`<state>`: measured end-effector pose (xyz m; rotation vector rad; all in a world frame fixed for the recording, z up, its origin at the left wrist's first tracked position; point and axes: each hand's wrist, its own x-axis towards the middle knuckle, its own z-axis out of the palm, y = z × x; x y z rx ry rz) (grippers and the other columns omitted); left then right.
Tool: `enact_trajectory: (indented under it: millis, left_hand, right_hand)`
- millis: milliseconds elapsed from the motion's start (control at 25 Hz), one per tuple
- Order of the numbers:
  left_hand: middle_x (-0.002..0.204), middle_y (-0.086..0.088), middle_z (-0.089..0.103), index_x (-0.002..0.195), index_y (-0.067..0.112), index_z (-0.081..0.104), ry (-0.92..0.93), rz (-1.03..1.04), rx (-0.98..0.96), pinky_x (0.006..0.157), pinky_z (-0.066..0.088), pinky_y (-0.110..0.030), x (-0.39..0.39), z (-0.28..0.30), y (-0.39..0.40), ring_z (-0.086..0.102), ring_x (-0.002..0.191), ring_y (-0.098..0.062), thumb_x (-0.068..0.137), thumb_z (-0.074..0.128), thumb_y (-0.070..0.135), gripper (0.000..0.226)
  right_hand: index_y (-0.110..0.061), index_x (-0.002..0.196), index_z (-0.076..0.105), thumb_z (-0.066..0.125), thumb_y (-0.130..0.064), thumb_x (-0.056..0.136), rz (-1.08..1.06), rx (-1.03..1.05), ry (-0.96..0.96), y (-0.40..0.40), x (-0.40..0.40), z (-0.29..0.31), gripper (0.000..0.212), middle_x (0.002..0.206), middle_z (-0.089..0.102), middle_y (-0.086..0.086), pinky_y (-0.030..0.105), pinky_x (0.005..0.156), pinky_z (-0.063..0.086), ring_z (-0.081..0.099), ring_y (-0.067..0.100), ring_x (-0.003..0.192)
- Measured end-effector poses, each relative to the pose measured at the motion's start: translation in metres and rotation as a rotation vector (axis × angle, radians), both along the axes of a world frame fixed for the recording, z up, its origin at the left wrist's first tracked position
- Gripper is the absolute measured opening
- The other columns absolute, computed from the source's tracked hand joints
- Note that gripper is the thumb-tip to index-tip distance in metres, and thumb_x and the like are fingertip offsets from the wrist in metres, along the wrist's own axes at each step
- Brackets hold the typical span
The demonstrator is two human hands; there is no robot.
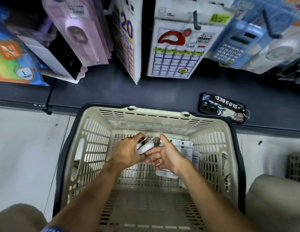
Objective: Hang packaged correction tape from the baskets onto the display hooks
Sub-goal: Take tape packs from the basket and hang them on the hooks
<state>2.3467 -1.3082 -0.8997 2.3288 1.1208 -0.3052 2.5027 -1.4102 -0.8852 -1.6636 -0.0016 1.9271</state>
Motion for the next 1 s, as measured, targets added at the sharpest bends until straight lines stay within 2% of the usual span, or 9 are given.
enact_trajectory:
  millis: [80, 160, 280, 400, 560, 640, 760, 840, 1000]
  left_hand:
    - [0.094, 0.009, 0.075, 0.124, 0.044, 0.045, -0.028, 0.024, -0.144, 0.065, 0.031, -0.017, -0.003, 0.004, 0.004, 0.058, 0.069, -0.009, 0.056, 0.079, 0.055, 0.077]
    - [0.104, 0.012, 0.073, 0.132, 0.041, 0.052, -0.059, 0.034, -0.335, 0.056, 0.036, -0.015, -0.008, 0.008, 0.013, 0.060, 0.072, -0.002, 0.055, 0.084, 0.047, 0.084]
    - [0.107, 0.010, 0.075, 0.129, 0.036, 0.060, -0.062, 0.074, -0.303, 0.054, 0.042, -0.015, -0.015, 0.008, 0.012, 0.063, 0.071, 0.002, 0.064, 0.085, 0.055, 0.073]
    - [0.116, 0.001, 0.072, 0.133, 0.028, 0.055, 0.020, 0.176, -0.138, 0.077, 0.055, -0.031, -0.025, -0.005, 0.002, 0.068, 0.094, -0.018, 0.072, 0.080, 0.060, 0.073]
    - [0.140, 0.000, 0.055, 0.147, 0.030, 0.034, 0.033, 0.249, -0.138, 0.108, 0.043, -0.048, -0.031, -0.018, 0.003, 0.050, 0.129, -0.029, 0.063, 0.086, 0.057, 0.102]
    - [0.140, 0.002, 0.053, 0.148, 0.037, 0.029, 0.005, 0.249, -0.176, 0.108, 0.043, -0.051, -0.030, -0.019, 0.005, 0.049, 0.130, -0.029, 0.058, 0.087, 0.059, 0.109]
    - [0.143, 0.004, 0.053, 0.148, 0.042, 0.026, -0.060, 0.244, -0.177, 0.106, 0.046, -0.049, -0.031, -0.019, 0.006, 0.053, 0.127, -0.026, 0.056, 0.091, 0.052, 0.113]
    - [0.143, 0.005, 0.055, 0.147, 0.047, 0.025, -0.096, 0.260, -0.160, 0.104, 0.050, -0.044, -0.032, -0.016, 0.007, 0.058, 0.118, -0.018, 0.055, 0.093, 0.051, 0.115]
    - [0.135, 0.003, 0.065, 0.146, 0.053, 0.026, -0.142, 0.363, -0.202, 0.094, 0.058, -0.039, -0.034, -0.007, 0.012, 0.068, 0.103, -0.015, 0.058, 0.094, 0.047, 0.111]
  right_hand:
    - [-0.009, 0.108, 0.070, 0.043, -0.058, 0.100, -0.045, -0.015, -0.217, -0.014, -0.006, -0.005, 0.056, 0.096, 0.075, 0.012, 0.032, 0.064, 0.051, 0.067, 0.018, 0.069]
    - [-0.016, 0.123, 0.062, 0.057, -0.030, 0.099, -0.037, 0.009, -0.252, -0.023, -0.015, -0.011, 0.028, 0.108, 0.073, 0.007, 0.037, 0.076, 0.057, 0.071, 0.023, 0.092]
    - [-0.024, 0.123, 0.055, 0.060, -0.003, 0.084, -0.039, 0.074, -0.127, -0.016, -0.037, -0.017, 0.044, 0.115, 0.071, 0.004, 0.041, 0.088, 0.060, 0.069, 0.025, 0.107]
    - [-0.016, 0.120, 0.057, 0.052, 0.012, 0.080, -0.158, 0.044, -0.092, 0.003, -0.057, -0.027, 0.049, 0.113, 0.071, 0.009, 0.036, 0.081, 0.059, 0.070, 0.021, 0.100]
    - [-0.012, 0.124, 0.061, 0.054, 0.018, 0.076, -0.159, 0.027, -0.144, 0.021, -0.061, -0.039, 0.057, 0.113, 0.073, 0.015, 0.030, 0.066, 0.056, 0.070, 0.026, 0.096]
    - [-0.018, 0.116, 0.064, 0.049, 0.020, 0.072, -0.171, 0.033, -0.183, 0.025, -0.056, -0.038, 0.060, 0.102, 0.075, 0.009, 0.026, 0.053, 0.053, 0.071, 0.023, 0.081]
    - [-0.019, 0.088, 0.067, 0.042, 0.021, 0.071, -0.100, 0.054, -0.253, 0.027, -0.043, -0.034, 0.050, 0.060, 0.070, -0.003, 0.020, 0.043, 0.043, 0.060, 0.013, 0.052]
    - [-0.019, 0.072, 0.065, 0.042, 0.020, 0.073, -0.015, 0.067, -0.304, 0.031, -0.033, -0.032, 0.045, 0.045, 0.061, -0.007, 0.019, 0.042, 0.037, 0.051, 0.013, 0.050]
    - [-0.016, 0.082, 0.071, 0.044, 0.016, 0.071, 0.132, 0.193, -0.322, 0.044, -0.030, -0.021, 0.043, 0.061, 0.065, -0.007, 0.019, 0.050, 0.040, 0.054, 0.007, 0.060]
